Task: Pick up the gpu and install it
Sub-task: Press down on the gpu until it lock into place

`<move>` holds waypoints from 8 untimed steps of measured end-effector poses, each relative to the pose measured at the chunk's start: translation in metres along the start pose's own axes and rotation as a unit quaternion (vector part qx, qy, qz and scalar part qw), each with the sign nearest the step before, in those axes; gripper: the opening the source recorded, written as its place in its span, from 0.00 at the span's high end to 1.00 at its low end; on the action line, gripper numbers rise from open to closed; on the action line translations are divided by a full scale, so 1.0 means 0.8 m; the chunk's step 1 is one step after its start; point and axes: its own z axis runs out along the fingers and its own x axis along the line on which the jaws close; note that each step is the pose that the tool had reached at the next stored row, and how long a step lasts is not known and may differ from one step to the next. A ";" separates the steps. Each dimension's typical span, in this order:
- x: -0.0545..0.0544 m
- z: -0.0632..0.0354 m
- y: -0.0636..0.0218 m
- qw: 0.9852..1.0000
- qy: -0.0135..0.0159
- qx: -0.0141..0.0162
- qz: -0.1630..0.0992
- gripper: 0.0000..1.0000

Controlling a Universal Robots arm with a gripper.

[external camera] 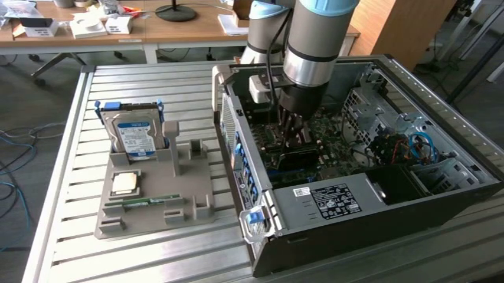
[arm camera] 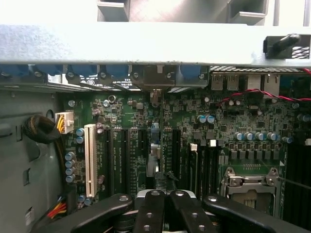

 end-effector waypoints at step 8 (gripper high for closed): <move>0.000 0.002 0.000 1.000 0.000 0.000 0.000 0.89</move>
